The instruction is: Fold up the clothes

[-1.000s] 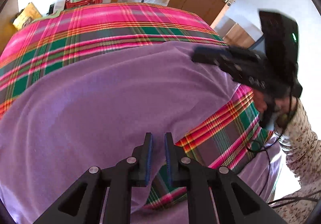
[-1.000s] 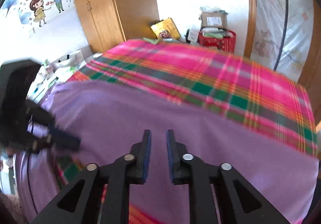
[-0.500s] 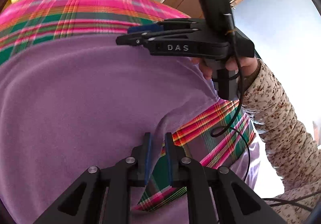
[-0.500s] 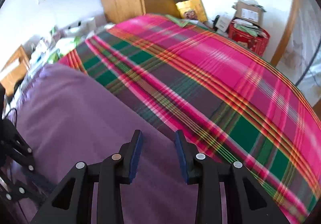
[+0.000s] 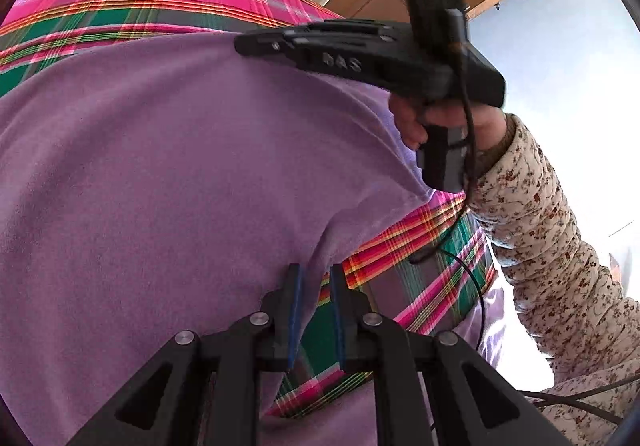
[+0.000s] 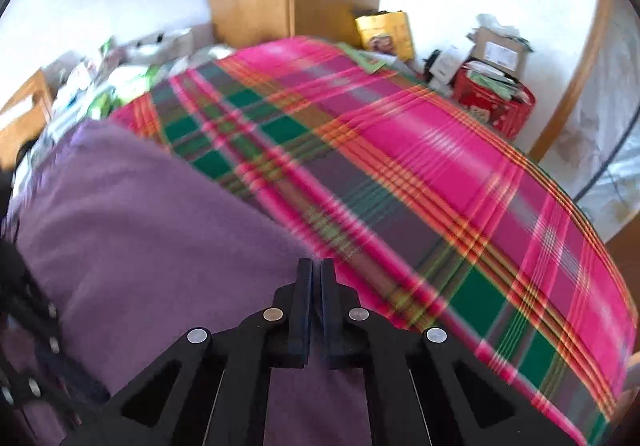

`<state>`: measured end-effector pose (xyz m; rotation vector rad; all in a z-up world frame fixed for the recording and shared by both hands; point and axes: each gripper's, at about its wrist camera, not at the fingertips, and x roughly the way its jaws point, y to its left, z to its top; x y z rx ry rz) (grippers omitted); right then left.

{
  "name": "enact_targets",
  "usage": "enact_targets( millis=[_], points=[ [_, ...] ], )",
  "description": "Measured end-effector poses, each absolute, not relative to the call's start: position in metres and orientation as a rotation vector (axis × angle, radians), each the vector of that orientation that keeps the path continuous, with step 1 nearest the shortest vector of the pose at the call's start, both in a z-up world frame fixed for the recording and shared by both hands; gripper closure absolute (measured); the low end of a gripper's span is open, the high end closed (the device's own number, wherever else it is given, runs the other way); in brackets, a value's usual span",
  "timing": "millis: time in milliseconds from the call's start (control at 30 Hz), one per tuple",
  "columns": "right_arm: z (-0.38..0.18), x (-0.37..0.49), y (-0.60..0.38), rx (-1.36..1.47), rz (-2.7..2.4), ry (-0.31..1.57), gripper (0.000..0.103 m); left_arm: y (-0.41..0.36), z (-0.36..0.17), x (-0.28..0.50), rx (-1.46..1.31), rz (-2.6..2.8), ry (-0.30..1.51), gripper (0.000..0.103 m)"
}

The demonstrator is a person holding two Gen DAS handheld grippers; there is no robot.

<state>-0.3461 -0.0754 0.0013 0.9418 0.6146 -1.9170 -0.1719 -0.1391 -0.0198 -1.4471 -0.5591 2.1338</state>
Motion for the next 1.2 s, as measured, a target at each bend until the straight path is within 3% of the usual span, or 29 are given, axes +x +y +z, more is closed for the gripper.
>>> enact_targets(
  millis=[267, 467, 800, 1200],
  points=[
    [-0.007, -0.358, -0.074, 0.979, -1.943, 0.586, 0.096, -0.137, -0.023, -0.176, -1.452, 2.132, -0.572, 0.089],
    [0.023, -0.356, -0.026, 0.936, -2.044, 0.597, 0.092, -0.132, -0.020, -0.180, -1.465, 2.131, -0.555, 0.088],
    [0.037, -0.387, 0.142, 1.106, -2.274, 0.499, 0.070, -0.114, 0.001, -0.189, -1.439, 2.133, -0.493, 0.088],
    [0.004, -0.404, 0.236, 1.238, -2.392, 0.327, 0.070, -0.098, -0.010, -0.204, -1.493, 2.127, -0.468, 0.088]
  ],
)
